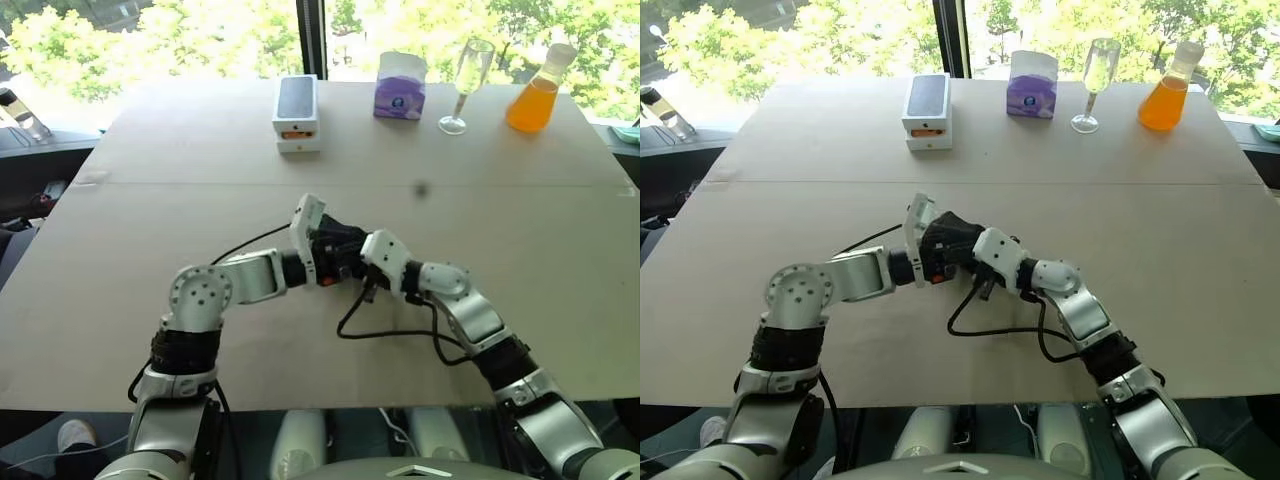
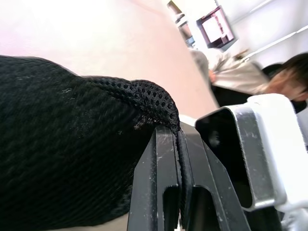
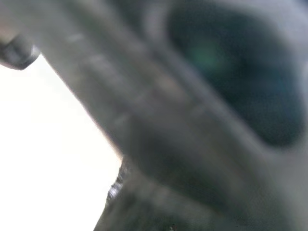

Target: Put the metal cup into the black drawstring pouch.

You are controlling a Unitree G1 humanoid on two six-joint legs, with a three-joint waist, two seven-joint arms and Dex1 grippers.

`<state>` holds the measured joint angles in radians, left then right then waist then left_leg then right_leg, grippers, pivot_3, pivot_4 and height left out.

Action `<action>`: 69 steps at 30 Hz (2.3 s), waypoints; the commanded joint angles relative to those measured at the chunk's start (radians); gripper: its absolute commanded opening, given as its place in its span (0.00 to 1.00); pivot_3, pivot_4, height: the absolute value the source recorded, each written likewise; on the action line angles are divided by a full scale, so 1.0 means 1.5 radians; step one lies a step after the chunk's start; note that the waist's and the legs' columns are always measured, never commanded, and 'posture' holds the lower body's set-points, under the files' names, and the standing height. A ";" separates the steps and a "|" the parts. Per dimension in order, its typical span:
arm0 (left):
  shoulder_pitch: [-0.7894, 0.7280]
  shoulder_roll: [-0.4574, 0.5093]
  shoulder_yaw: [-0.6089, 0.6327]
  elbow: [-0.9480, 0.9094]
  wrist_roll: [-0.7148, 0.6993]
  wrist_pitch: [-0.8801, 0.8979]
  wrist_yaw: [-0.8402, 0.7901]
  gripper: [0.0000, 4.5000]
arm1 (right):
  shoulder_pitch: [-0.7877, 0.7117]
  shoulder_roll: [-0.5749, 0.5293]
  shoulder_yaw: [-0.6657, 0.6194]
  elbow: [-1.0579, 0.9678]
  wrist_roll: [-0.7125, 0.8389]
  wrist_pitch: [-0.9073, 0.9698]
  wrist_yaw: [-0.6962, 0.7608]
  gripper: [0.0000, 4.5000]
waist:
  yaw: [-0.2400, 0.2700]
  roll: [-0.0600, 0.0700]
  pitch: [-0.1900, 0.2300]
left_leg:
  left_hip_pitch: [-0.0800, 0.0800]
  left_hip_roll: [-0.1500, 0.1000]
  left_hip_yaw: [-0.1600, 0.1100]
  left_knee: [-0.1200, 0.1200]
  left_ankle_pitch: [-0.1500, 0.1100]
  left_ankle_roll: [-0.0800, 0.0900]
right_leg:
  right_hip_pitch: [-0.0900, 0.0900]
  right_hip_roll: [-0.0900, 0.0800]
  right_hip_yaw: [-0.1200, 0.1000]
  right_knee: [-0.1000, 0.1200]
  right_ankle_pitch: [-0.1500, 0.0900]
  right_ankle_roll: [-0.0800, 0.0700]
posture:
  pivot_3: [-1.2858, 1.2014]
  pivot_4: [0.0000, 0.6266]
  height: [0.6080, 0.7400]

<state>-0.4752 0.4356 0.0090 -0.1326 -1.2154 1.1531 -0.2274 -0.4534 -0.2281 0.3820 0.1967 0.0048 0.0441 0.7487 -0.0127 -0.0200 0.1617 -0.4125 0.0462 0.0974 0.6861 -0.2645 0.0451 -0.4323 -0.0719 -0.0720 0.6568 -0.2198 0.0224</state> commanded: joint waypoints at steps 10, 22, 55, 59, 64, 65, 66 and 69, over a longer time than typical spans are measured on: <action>0.004 0.011 -0.018 -0.008 0.144 -0.060 -0.129 0.00 | 0.098 -0.138 -0.085 -0.308 0.044 0.170 0.016 0.71 | 0.004 0.000 0.000 | -0.001 0.001 0.000 0.000 0.000 0.000 | 0.000 -0.001 0.000 0.000 0.000 0.000 | 0.52 0.24 0.98; -0.050 -0.018 -0.062 -0.008 0.235 -0.118 -0.214 0.00 | 0.057 -0.145 -0.023 -0.305 -0.019 0.236 -0.066 0.71 | 0.001 0.000 0.000 | 0.000 0.000 0.000 0.000 0.000 0.000 | 0.000 0.000 0.000 0.000 0.000 0.000 | 0.52 0.24 0.98; -0.039 -0.039 -0.083 0.001 0.393 -0.175 -0.258 0.00 | 0.203 -0.204 -0.230 -0.564 0.109 0.375 -0.094 0.53 | 0.018 0.000 0.000 | -0.001 0.000 0.000 0.000 -0.001 0.001 | 0.000 0.000 0.000 -0.002 0.000 0.001 | 0.52 0.24 0.98; -0.023 -0.024 -0.092 -0.024 0.414 -0.215 -0.286 0.00 | 0.196 -0.154 -0.343 -0.584 0.249 0.551 -0.120 0.53 | 0.017 0.000 0.000 | -0.001 0.000 0.000 0.001 -0.001 0.001 | 0.000 0.000 0.000 -0.001 0.000 0.001 | 0.52 0.24 0.98; 0.029 0.031 -0.113 -0.065 0.457 -0.293 -0.353 0.00 | 0.190 -0.113 -0.445 -0.557 0.374 0.667 -0.136 0.53 | 0.016 0.000 0.000 | -0.001 0.001 0.000 0.000 -0.001 0.001 | 0.000 0.000 0.000 -0.001 0.000 0.000 | 0.52 0.24 0.98; 0.038 0.042 -0.114 -0.069 0.460 -0.296 -0.361 0.00 | 0.198 -0.134 -0.425 -0.554 0.351 0.628 -0.124 0.53 | 0.016 0.000 0.000 | -0.001 0.001 0.000 0.000 -0.001 0.001 | 0.000 0.000 0.000 -0.001 0.000 0.000 | 0.52 0.24 0.98; 0.047 0.050 -0.114 -0.071 0.464 -0.302 -0.367 0.00 | 0.205 -0.157 -0.402 -0.552 0.325 0.596 -0.117 0.53 | 0.017 0.000 0.000 | -0.001 0.001 0.000 0.000 -0.001 0.001 | 0.000 0.000 0.000 -0.001 0.000 0.000 | 0.52 0.24 0.98; 0.069 0.075 -0.099 -0.079 0.466 -0.307 -0.378 0.00 | 0.231 -0.217 -0.309 -0.544 0.245 0.471 -0.083 0.53 | 0.018 0.000 0.000 | -0.001 0.000 0.000 0.000 -0.003 0.005 | 0.000 0.000 0.000 -0.001 0.000 0.000 | 0.52 0.24 0.98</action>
<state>-0.3752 0.5317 -0.1650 -0.1975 -0.5197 0.7175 -0.7734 -0.1193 -0.5284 -0.1528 -0.6089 0.4369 0.8757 0.5865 0.0141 -0.0195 0.1619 -0.4141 0.0464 0.0972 0.6864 -0.2685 0.0521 -0.4329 -0.0722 -0.0721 0.6545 -0.2206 0.0233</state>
